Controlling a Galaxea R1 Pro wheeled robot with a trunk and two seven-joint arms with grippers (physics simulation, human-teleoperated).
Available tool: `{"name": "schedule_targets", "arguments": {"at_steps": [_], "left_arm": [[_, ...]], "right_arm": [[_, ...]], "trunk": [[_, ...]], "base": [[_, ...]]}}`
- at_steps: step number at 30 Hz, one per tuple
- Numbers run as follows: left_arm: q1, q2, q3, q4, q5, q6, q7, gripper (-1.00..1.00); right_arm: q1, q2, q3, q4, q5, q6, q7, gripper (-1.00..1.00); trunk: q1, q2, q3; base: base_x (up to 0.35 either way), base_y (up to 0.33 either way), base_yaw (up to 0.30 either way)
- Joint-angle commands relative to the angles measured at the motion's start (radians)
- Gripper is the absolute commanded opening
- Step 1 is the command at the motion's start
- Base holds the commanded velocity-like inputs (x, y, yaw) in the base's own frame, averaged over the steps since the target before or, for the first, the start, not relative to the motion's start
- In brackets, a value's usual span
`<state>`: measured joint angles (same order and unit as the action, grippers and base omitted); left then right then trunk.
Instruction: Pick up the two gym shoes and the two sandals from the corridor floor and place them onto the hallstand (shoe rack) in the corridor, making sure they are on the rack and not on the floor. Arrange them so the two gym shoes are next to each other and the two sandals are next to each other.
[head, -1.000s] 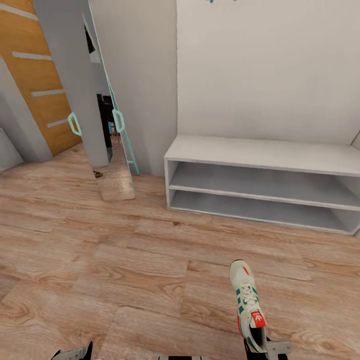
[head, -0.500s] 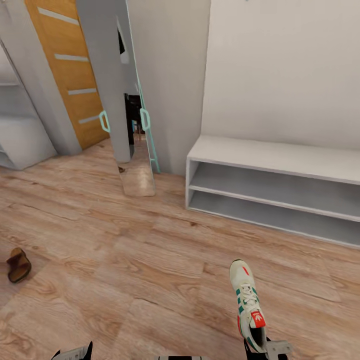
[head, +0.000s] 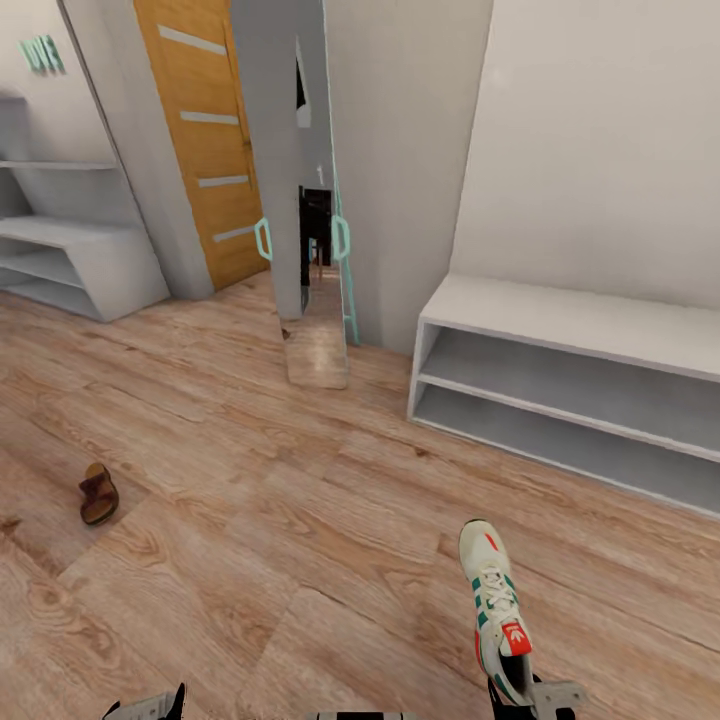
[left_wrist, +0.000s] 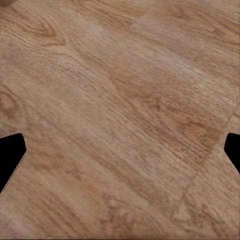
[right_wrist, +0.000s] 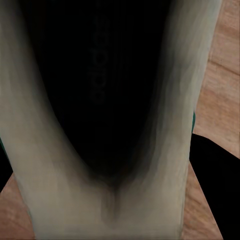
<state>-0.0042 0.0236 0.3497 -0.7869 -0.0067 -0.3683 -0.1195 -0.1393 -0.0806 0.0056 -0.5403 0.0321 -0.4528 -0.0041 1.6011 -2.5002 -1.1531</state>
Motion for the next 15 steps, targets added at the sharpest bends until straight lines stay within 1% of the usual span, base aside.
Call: {"name": "schedule_targets", "arguments": {"at_steps": [1, 15], "left_arm": [[0.000, -0.001, 0.004, 0.000, -0.001, -0.002, -0.008, 1.00], [0.000, -0.002, 0.006, 0.000, 0.000, -0.004, -0.008, 1.00]], "right_arm": [[0.000, 0.000, 0.001, 0.000, 0.003, -0.003, -0.001, -1.00], [0.000, 0.001, 0.001, 0.000, 0.004, -0.003, -0.001, -1.00]], "trunk": [[0.000, 0.000, -0.001], [0.000, 0.000, -0.001]], "base": [[0.000, 0.000, 0.278], [0.000, 0.000, 0.278]]}}
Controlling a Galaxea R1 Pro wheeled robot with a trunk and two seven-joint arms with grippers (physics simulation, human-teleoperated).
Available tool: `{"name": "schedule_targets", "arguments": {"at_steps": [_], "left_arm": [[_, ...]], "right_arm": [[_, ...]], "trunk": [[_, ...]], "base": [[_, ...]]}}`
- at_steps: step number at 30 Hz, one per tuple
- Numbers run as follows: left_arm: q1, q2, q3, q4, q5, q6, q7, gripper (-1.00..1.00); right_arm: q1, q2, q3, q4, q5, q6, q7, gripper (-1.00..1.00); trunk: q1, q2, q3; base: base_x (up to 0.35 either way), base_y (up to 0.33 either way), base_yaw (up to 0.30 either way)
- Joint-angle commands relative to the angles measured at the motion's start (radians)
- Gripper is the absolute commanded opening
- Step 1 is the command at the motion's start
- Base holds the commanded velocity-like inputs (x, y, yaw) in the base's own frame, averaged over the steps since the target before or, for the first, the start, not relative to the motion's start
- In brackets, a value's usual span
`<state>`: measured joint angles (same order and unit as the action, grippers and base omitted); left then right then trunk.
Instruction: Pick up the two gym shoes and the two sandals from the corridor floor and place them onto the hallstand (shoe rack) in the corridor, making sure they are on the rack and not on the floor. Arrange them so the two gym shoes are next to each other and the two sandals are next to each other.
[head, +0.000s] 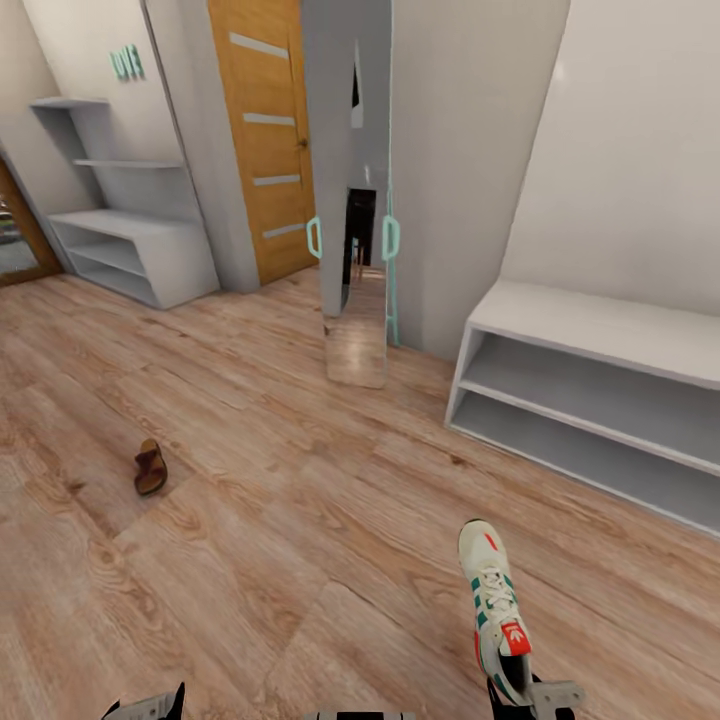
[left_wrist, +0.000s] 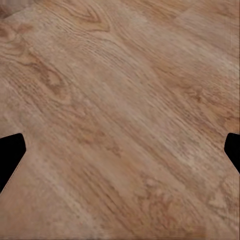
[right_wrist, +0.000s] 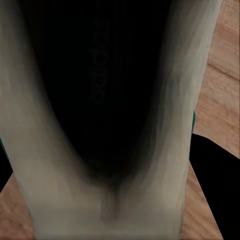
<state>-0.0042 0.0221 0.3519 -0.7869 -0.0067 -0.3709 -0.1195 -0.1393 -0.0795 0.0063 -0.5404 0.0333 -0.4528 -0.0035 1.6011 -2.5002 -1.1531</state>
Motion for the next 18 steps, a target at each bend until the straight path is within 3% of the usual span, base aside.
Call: {"name": "schedule_targets", "arguments": {"at_steps": [1, 8, 18], "left_arm": [[0.000, -0.001, 0.004, 0.000, 0.000, -0.002, -0.008, 1.00], [0.000, -0.001, 0.004, 0.000, 0.004, -0.002, -0.008, 1.00], [0.000, -0.001, 0.004, 0.000, 0.011, -0.002, -0.008, 1.00]], "right_arm": [[0.000, 0.000, 0.001, 0.000, 0.003, -0.003, -0.001, -1.00], [0.000, 0.000, 0.001, 0.000, 0.003, -0.003, -0.002, -1.00], [0.000, 0.000, 0.001, 0.000, 0.004, -0.003, -0.001, -1.00]], "trunk": [[0.000, 0.000, -0.001], [0.000, 0.000, -0.001], [0.000, 0.000, -0.001]], "base": [[0.000, 0.000, 0.278], [0.034, 0.000, 0.278], [0.301, 0.000, 0.271]]}}
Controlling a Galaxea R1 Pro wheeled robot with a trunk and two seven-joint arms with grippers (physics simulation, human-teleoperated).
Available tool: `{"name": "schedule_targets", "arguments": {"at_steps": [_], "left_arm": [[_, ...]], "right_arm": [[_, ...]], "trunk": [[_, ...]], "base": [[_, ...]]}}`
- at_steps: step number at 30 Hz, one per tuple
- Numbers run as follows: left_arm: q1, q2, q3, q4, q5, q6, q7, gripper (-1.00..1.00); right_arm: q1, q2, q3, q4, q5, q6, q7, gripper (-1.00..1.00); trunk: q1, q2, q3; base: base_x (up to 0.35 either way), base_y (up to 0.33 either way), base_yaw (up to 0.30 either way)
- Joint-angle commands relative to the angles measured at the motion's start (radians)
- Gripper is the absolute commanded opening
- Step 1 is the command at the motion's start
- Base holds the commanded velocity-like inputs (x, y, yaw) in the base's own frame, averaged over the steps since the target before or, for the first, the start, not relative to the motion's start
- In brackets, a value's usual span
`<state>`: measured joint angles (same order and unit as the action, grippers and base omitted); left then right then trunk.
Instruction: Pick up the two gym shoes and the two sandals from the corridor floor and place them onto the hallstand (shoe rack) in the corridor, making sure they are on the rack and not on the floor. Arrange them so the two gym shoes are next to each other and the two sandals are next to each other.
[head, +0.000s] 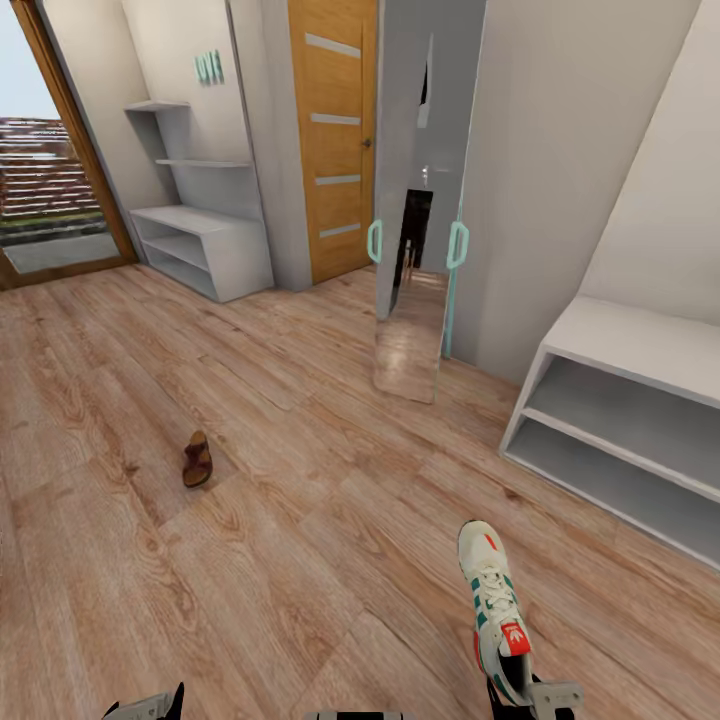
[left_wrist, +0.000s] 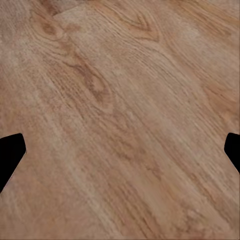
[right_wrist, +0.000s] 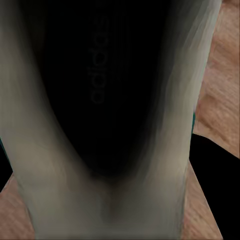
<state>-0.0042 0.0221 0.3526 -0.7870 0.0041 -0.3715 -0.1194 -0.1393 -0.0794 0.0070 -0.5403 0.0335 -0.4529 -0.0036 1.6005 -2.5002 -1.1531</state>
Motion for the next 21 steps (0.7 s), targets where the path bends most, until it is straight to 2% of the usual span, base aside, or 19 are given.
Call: {"name": "schedule_targets", "arguments": {"at_steps": [1, 21], "left_arm": [[0.000, -0.001, 0.004, 0.000, 0.001, -0.002, -0.008, 1.00], [0.000, -0.001, 0.005, 0.000, 0.002, -0.003, -0.012, 1.00]], "right_arm": [[0.000, 0.000, 0.001, 0.000, 0.003, -0.003, 0.000, -1.00], [0.000, -0.002, 0.003, -0.001, 0.006, -0.003, 0.003, -1.00]], "trunk": [[0.000, 0.000, -0.001], [0.000, 0.000, -0.001]], "base": [[0.336, 0.000, 0.116], [0.339, 0.000, 0.011]]}}
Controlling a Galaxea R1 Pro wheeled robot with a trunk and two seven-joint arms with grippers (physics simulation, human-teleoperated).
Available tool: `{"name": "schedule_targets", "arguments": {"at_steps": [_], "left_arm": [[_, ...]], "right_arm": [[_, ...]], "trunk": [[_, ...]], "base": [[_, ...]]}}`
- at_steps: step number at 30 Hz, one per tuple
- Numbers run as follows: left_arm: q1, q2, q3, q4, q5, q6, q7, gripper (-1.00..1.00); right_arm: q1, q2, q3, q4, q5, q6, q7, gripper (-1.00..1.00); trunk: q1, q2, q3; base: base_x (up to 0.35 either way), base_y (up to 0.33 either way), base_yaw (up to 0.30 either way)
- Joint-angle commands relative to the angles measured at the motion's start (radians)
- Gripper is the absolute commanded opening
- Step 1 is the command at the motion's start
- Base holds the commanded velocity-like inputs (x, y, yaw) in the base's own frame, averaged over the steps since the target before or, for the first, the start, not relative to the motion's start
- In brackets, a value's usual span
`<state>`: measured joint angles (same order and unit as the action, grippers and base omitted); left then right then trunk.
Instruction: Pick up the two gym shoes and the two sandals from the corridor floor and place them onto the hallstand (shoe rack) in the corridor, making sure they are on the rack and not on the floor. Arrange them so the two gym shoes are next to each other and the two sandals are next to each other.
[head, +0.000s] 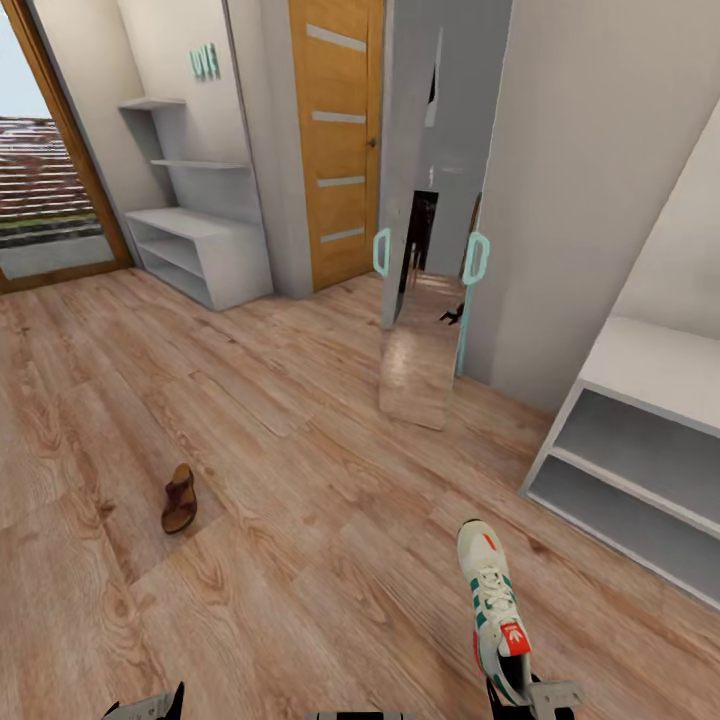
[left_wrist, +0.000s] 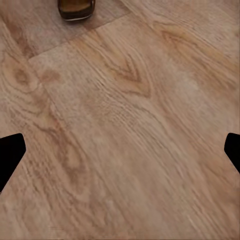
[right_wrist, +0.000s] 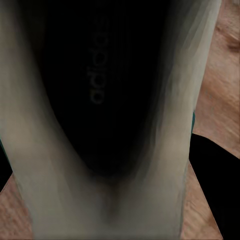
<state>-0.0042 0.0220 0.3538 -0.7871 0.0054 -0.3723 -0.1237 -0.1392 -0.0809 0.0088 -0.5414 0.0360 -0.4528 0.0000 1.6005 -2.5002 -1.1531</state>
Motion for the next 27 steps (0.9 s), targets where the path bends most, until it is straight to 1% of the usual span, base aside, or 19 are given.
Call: {"name": "schedule_targets", "arguments": {"at_steps": [1, 5, 8, 16, 25, 27], "left_arm": [[0.000, -0.001, 0.004, 0.000, 0.001, -0.002, -0.008, 1.00], [0.000, -0.001, 0.004, 0.001, 0.001, -0.002, -0.009, 1.00], [0.000, -0.001, 0.004, 0.001, 0.001, -0.003, -0.010, 1.00], [0.000, -0.001, 0.004, 0.002, 0.001, -0.003, -0.012, 1.00], [0.000, -0.001, 0.004, 0.003, 0.001, -0.002, -0.014, 1.00], [0.000, -0.001, 0.003, 0.015, 0.000, -0.003, -0.014, 1.00]], "right_arm": [[0.000, 0.000, 0.001, 0.000, 0.003, -0.003, -0.001, -1.00], [0.000, 0.000, 0.001, 0.001, 0.004, -0.003, -0.003, -1.00], [0.000, 0.000, 0.000, 0.001, 0.004, -0.003, -0.003, -1.00], [0.000, 0.000, 0.000, 0.001, 0.004, -0.003, -0.003, -1.00], [0.000, 0.000, -0.001, 0.001, 0.002, -0.003, -0.004, -1.00], [0.000, 0.000, -0.001, 0.000, 0.003, -0.003, -0.002, -1.00]], "trunk": [[0.000, 0.000, -0.001], [0.000, 0.000, -0.001], [0.000, 0.000, -0.001], [0.000, 0.000, -0.001], [0.000, 0.000, -0.001], [0.000, 0.000, -0.001]], "base": [[0.339, 0.000, 0.000], [0.339, 0.000, 0.046], [0.339, 0.000, 0.182], [0.339, -0.006, 0.259], [0.337, -0.087, 0.278], [0.335, -0.100, 0.276]]}}
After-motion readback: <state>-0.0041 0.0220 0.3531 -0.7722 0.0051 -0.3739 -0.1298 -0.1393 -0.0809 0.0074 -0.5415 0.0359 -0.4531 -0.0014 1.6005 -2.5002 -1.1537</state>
